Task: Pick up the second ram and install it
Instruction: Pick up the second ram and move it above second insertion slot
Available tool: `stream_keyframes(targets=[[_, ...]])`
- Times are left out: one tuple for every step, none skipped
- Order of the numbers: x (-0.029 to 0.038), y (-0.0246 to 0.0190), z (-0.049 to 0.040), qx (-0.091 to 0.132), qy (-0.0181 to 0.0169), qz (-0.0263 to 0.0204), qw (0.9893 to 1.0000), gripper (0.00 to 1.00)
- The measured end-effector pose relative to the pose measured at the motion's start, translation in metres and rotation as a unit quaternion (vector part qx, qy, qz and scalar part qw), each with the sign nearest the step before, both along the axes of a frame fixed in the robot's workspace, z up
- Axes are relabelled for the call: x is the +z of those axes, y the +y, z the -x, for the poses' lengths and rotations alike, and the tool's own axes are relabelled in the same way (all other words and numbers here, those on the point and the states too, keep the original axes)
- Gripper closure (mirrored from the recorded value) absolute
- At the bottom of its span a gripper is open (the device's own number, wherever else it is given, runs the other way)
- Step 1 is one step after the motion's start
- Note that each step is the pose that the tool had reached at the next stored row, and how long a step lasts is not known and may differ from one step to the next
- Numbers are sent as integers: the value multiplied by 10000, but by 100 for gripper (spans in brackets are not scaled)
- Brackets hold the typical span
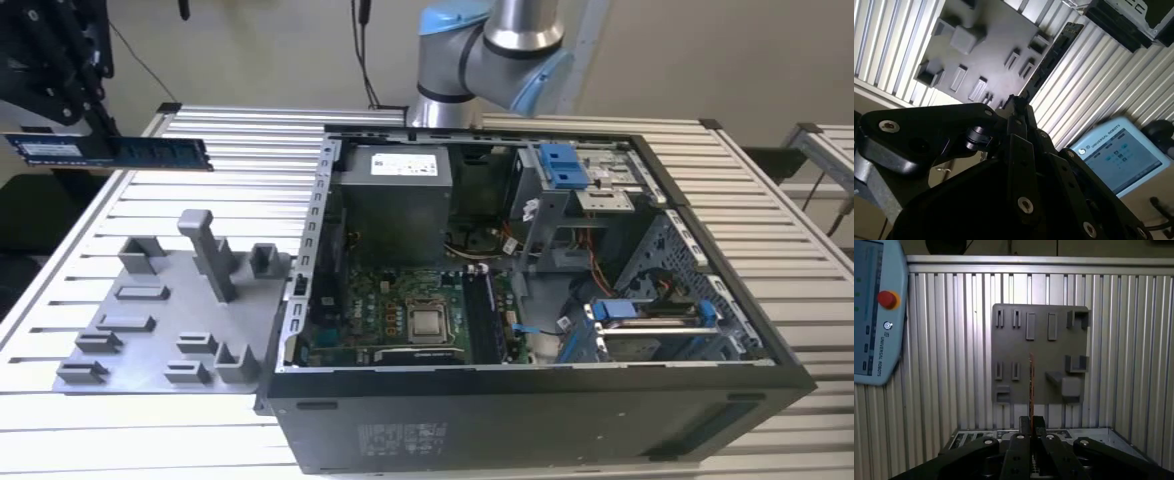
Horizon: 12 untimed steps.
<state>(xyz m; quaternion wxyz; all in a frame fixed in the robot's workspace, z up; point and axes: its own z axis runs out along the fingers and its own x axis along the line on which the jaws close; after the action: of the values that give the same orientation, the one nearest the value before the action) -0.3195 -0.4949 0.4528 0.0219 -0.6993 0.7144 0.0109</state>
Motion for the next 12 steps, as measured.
stream_keyframes(targets=[[0, 0, -14, 0, 0, 0, 10000, 85], [-1, 0, -27, 0, -1, -1, 10000, 85], [0, 0, -43, 0, 0, 0, 10000, 85], [0, 0, -57, 0, 0, 0, 10000, 85], [0, 0, -73, 0, 0, 0, 10000, 85], [0, 0, -87, 0, 0, 0, 10000, 85], [0, 0, -100, 0, 0, 0, 10000, 85], [-1, 0, -114, 0, 0, -1, 10000, 85], [0, 0, -127, 0, 0, 0, 10000, 85], [0, 0, -141, 1, 0, 0, 10000, 85], [0, 0, -155, 0, 0, 0, 10000, 85], [0, 0, -170, 0, 0, 0, 10000, 85]])
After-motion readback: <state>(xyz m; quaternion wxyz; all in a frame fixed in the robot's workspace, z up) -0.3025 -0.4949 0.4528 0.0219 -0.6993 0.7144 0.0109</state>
